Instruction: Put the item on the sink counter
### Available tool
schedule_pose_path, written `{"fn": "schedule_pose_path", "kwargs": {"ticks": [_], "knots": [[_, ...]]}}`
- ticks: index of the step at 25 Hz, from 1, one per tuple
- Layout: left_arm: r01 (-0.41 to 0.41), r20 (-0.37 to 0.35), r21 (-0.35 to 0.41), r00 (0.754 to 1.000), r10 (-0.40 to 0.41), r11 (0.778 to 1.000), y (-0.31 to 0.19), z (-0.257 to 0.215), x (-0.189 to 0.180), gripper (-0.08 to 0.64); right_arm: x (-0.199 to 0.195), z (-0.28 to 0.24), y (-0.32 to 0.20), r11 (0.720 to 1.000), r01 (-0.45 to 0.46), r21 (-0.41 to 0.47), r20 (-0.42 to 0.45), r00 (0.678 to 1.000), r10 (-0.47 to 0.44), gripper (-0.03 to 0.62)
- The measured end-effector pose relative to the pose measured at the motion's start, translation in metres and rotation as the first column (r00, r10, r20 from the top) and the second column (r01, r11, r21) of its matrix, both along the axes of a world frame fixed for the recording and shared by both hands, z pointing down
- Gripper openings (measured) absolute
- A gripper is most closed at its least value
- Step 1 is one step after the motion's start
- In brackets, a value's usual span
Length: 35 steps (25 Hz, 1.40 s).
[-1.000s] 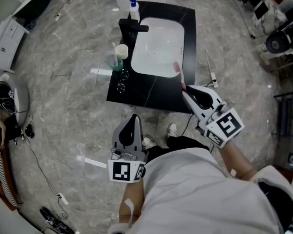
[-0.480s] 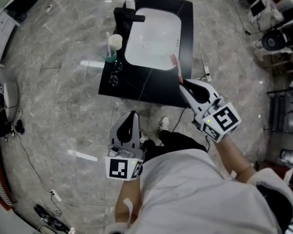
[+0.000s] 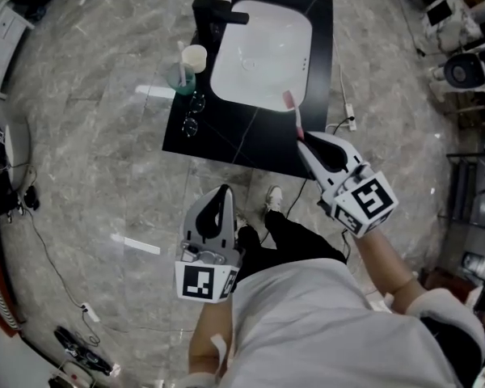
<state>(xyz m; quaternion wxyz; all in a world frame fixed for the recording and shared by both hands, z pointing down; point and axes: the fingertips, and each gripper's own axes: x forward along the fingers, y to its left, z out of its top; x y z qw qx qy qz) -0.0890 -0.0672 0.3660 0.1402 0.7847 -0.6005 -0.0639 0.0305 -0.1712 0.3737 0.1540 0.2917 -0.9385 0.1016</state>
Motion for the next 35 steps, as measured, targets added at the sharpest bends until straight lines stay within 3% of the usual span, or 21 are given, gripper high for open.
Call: {"fn": "schedule_pose_path", "kwargs": {"ticks": [11,35], "knots": [[0.002,-0.031,-0.075,1.0,-0.005,0.997,-0.004,0.033,0.001,0.003,-0.007,0.047,-0.006,0.997,0.017,-0.071,-0.003,1.0,-0.018,0.063],[0.008,-0.071,-0.128,0.997,-0.017,0.992,-0.01,0.084,-0.001,0.003,-0.013,0.105,-0.017,0.991,0.022,-0.135,-0.039,0.999,-0.028,0.063]]}}
